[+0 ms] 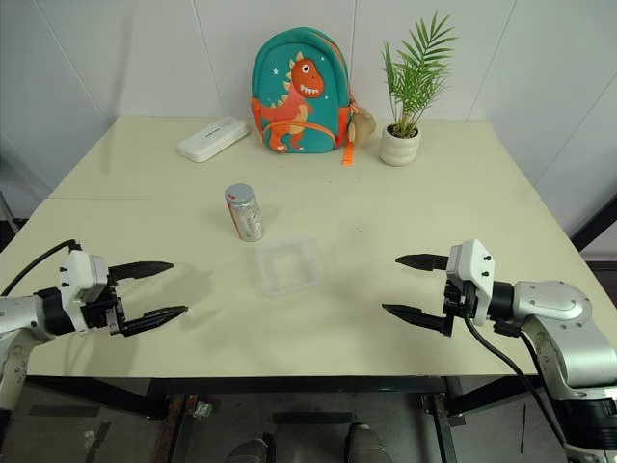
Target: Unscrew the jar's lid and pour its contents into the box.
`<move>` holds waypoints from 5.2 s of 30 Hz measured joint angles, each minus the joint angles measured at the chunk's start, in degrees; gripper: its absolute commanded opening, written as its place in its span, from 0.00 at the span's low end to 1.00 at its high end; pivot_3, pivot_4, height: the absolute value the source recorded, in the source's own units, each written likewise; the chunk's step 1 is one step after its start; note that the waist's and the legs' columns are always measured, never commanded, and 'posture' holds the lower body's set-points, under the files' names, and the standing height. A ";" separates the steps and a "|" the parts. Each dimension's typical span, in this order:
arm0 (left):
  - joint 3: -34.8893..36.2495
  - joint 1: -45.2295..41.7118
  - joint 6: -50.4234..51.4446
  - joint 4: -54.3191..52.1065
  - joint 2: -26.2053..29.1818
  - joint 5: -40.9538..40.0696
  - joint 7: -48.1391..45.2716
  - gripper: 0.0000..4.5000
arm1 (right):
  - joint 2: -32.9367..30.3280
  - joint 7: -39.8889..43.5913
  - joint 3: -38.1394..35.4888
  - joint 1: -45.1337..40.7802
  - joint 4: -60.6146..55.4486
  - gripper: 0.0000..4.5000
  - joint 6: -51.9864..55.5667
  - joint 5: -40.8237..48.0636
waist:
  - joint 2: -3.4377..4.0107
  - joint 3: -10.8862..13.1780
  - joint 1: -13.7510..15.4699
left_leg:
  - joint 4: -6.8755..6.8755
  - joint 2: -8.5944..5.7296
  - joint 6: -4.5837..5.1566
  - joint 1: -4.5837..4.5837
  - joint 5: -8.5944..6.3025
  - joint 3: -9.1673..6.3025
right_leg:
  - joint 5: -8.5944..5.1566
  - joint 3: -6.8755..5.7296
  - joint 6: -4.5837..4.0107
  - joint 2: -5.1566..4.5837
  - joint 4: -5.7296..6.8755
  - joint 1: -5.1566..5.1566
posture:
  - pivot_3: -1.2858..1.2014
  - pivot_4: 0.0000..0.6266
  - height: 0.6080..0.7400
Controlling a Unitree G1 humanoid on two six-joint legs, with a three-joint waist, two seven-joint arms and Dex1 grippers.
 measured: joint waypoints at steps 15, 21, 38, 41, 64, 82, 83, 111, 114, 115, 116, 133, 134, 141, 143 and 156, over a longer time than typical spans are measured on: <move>-1.28 -0.33 1.89 -6.23 -14.96 3.71 21.12 0.99 | 9.37 -2.81 4.93 -10.08 1.61 1.00 0.99 1.48 | -0.02 0.01 -0.81 | 0.12 -0.01 0.07 0.47 0.04 0.45 | 0.15 0.54 0.08 0.06 0.14 0.23 | 0.52 0.24 1.00; -4.18 -7.08 1.76 -4.67 -23.48 8.98 34.09 0.99 | 17.21 -8.13 7.77 -16.61 -1.15 1.00 2.32 2.36 | -0.04 0.00 -0.76 | 0.24 -0.01 0.07 0.50 0.04 0.45 | 0.31 0.58 0.29 0.09 0.16 0.30 | 0.52 0.24 1.00; -11.16 -30.41 -8.08 30.55 -27.20 18.44 38.73 0.99 | 20.15 -13.60 10.79 -17.02 -5.19 1.00 3.02 1.95 | -0.05 -0.01 -0.68 | 0.09 -0.01 0.07 0.40 0.01 0.44 | 0.71 0.57 1.02 0.14 -0.10 0.29 | 0.52 0.24 1.00; -11.38 -34.59 -10.75 37.03 -27.77 19.55 38.80 0.99 | 20.18 -14.87 10.89 -15.96 -6.77 1.00 3.34 1.96 | -0.05 -0.01 -0.67 | -0.04 -0.01 0.07 0.40 0.00 0.44 | 0.72 0.57 1.03 0.15 -0.12 0.27 | 0.52 0.24 1.00; -12.50 -49.10 -22.65 65.31 -29.72 23.42 38.09 0.66 | 20.26 -18.34 11.11 -14.97 -9.01 1.00 4.41 2.07 | -0.06 0.00 -0.51 | -0.17 -0.02 0.06 0.18 -0.07 0.43 | 0.78 0.56 1.15 0.17 -0.23 0.09 | 0.52 0.24 1.00; -10.69 -45.87 -18.57 43.43 -21.22 16.53 16.08 0.44 | 19.33 -21.31 10.83 -15.83 -9.36 1.00 10.68 3.95 | -0.04 0.01 -0.89 | -0.20 0.00 0.06 -0.14 -0.07 0.40 | 0.79 0.58 1.15 0.19 -0.11 -0.25 | 0.52 0.24 1.00; -10.89 -44.30 -14.27 38.03 -19.20 14.96 13.33 0.44 | 19.32 -22.19 10.73 -16.68 -9.48 1.00 12.02 4.29 | -0.03 0.01 -1.02 | -0.21 0.01 0.06 -0.13 -0.07 0.40 | 0.79 0.59 1.14 0.18 -0.04 -0.26 | 0.52 0.24 1.00; -18.14 -31.36 22.29 -0.64 -20.62 1.65 9.33 0.44 | 28.64 -34.37 16.36 -31.40 -8.35 1.00 29.37 1.95 | -0.02 0.01 -0.86 | -0.09 0.00 0.13 -0.19 -0.02 0.26 | 0.76 0.56 1.06 0.22 -0.04 -0.29 | 0.52 0.24 1.00; -18.20 -31.36 22.72 -0.66 -21.50 1.64 9.75 0.44 | 28.76 -34.36 16.58 -31.40 -7.92 1.00 29.32 1.30 | -0.02 0.01 -0.86 | -0.09 0.00 0.13 -0.20 -0.03 0.26 | 0.76 0.56 1.06 0.21 -0.04 -0.29 | 0.52 0.24 1.00; -18.23 -31.36 23.00 -0.71 -21.65 1.64 9.98 0.44 | 28.85 -34.36 16.69 -31.40 -7.76 1.00 29.32 1.22 | -0.02 0.01 -0.87 | -0.09 0.00 0.13 -0.19 -0.02 0.26 | 0.76 0.56 1.06 0.21 -0.03 -0.29 | 0.52 0.24 1.00; -18.25 -31.36 23.30 -0.82 -21.69 1.64 10.05 0.44 | 28.93 -34.36 16.78 -31.40 -7.64 1.00 29.32 1.06 | -0.02 0.01 -0.88 | -0.09 0.00 0.13 -0.19 -0.02 0.26 | 0.76 0.56 1.06 0.22 -0.02 -0.29 | 0.52 0.24 1.00; -18.55 -30.21 23.26 -2.45 -21.03 1.74 9.87 0.44 | 30.83 -34.78 17.07 -31.43 -7.36 0.57 29.98 0.12 | -0.02 0.01 -0.87 | -0.09 0.00 0.13 -0.19 -0.02 0.26 | 0.76 0.56 1.06 0.21 -0.03 -0.29 | 0.52 0.24 1.00; -18.60 -30.00 23.23 -2.45 -20.92 1.74 9.73 0.44 | 30.82 -34.72 17.06 -31.44 -7.36 0.57 30.49 0.35 | -0.02 0.01 -0.87 | -0.09 0.00 0.13 -0.19 -0.02 0.26 | 0.76 0.56 1.06 0.21 -0.03 -0.29 | 0.52 0.24 1.00; -19.72 -29.88 22.25 -2.12 -19.65 1.21 5.45 0.44 | 27.37 -28.74 16.91 -31.49 -7.27 0.57 31.02 2.84 | -0.02 0.01 -0.83 | -0.09 0.00 0.13 -0.20 -0.02 0.26 | 0.76 0.55 1.06 0.21 -0.07 -0.27 | 0.52 0.24 1.00; -20.55 -30.93 23.32 -1.28 -19.65 -0.76 1.83 0.44 | 23.94 -21.99 16.65 -32.59 -5.73 0.57 29.90 4.46 | -0.02 0.02 -0.83 | -0.08 0.00 0.13 -0.21 -0.03 0.26 | 0.76 0.55 1.07 0.22 -0.11 -0.27 | 0.52 0.24 1.00; -23.22 -36.13 26.67 -0.31 -16.76 -5.47 -13.59 0.44 | 17.96 1.21 18.09 -40.56 3.14 0.57 25.64 8.40 | 0.00 0.03 -1.64 | -0.08 0.08 0.16 -0.22 -0.04 0.25 | 0.73 0.55 1.01 0.29 -0.05 -0.31 | 0.52 0.24 1.00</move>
